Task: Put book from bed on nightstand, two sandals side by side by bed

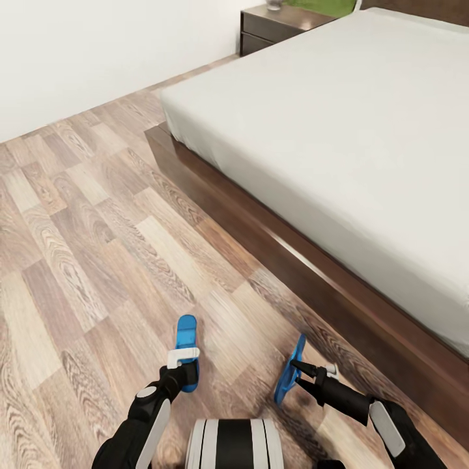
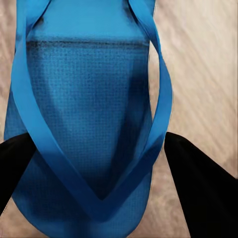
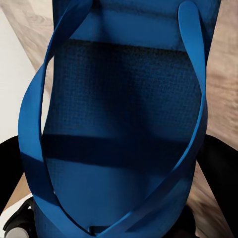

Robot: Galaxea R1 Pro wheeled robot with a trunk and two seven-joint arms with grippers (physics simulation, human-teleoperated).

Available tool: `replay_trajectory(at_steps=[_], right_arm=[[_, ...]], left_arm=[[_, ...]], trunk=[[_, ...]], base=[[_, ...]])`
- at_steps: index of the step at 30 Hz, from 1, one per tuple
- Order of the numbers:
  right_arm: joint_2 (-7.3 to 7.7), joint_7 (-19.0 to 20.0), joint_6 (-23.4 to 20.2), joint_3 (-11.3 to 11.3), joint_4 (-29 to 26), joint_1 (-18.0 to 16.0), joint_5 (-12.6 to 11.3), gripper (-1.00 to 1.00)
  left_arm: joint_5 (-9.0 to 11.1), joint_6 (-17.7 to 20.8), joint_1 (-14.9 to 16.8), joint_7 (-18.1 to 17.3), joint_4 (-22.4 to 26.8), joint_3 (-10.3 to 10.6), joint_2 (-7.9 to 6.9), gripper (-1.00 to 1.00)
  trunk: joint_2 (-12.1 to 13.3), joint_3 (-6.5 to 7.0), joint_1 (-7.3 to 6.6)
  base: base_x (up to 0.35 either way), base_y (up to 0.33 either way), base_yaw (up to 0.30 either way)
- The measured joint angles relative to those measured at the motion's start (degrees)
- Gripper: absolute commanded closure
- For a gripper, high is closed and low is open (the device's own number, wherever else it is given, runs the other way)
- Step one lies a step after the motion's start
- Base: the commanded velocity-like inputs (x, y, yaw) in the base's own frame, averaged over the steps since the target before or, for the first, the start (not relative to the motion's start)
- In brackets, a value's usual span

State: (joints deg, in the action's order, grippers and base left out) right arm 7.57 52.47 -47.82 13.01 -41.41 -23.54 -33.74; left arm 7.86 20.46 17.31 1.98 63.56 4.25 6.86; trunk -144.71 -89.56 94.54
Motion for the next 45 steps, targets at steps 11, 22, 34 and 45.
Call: replay_trajectory(at_steps=[11, 22, 34, 45], right_arm=[[0.00, 0.0, 0.0, 0.0, 0.0, 0.0, 0.0, 1.00], [0.00, -0.1, 0.0, 0.0, 0.2, 0.0, -0.1, 1.00], [-0.06, -0.2, 0.2, -0.1, 0.3, 0.0, 0.0, 1.00], [-1.09, -0.2, 1.3, -0.1, 0.4, 0.0, 0.1, 1.00]], left_arm=[[0.3, 0.0, 0.0, -0.2, 0.0, 0.0, 0.01, 1.00], [0.0, 0.0, 0.0, 0.0, 0.0, 0.0, 0.00, 1.00], [0.1, 0.1, 0.0, 0.0, 0.0, 0.0, 0.00, 1.00], [4.9, 0.3, -0.5, -14.7, -0.5, -0.4, -6.63, 1.00]], trunk=[[0.1, 2.44, -0.28], [0.3, 4.88, -0.57], [0.5, 7.54, -0.88], [0.6, 9.97, -1.16]], base=[[0.000, 0.000, 0.000], [0.000, 0.000, 0.000], [0.000, 0.000, 0.000], [0.000, 0.000, 0.000]])
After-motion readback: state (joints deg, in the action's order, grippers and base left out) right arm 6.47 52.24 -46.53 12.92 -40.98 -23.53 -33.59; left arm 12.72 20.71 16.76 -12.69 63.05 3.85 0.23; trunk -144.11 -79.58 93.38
